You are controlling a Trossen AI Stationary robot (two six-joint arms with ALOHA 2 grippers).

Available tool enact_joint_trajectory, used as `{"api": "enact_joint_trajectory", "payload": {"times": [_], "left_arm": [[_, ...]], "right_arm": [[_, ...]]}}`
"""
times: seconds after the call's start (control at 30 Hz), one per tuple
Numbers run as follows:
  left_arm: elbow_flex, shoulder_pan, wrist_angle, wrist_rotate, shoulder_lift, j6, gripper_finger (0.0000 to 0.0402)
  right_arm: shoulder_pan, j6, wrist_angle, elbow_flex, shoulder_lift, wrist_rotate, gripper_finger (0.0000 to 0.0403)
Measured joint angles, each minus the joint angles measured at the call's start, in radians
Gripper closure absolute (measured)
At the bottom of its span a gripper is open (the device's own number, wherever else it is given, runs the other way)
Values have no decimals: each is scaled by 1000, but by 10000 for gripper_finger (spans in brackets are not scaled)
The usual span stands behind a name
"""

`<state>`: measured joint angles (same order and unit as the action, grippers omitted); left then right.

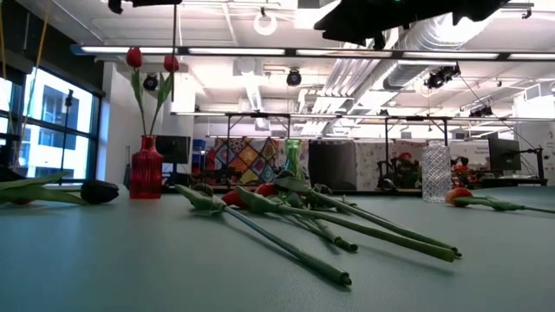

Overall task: Sort flowers into vase by color
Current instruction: Put the red tulip into the red vase

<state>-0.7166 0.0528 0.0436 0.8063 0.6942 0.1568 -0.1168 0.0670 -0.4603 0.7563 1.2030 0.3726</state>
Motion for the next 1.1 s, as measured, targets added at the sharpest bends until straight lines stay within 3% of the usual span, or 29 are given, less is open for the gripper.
{"api": "enact_joint_trajectory", "payload": {"times": [0.2, 0.33, 0.5, 0.77, 0.93, 1.1], "left_arm": [[-5, 5, 16, -54, 0, 132, 401], [-32, 17, 5, -102, -17, 137, 401], [-66, 16, 2, 11, -65, 138, 401], [-65, 16, -125, 135, -92, 121, 401], [-65, 16, -74, 187, -54, 135, 401], [-61, 16, -93, 193, -22, 138, 401]], "right_arm": [[-199, -261, 128, 0, -137, -296, 221], [-284, -502, 222, 0, -224, -498, 222], [-304, -714, 252, 0, -314, -636, 222], [-299, -566, 342, 0, -417, -704, 222], [-277, -435, 413, 0, -431, -785, 222], [-268, -433, 482, 0, -423, -759, 222]]}}
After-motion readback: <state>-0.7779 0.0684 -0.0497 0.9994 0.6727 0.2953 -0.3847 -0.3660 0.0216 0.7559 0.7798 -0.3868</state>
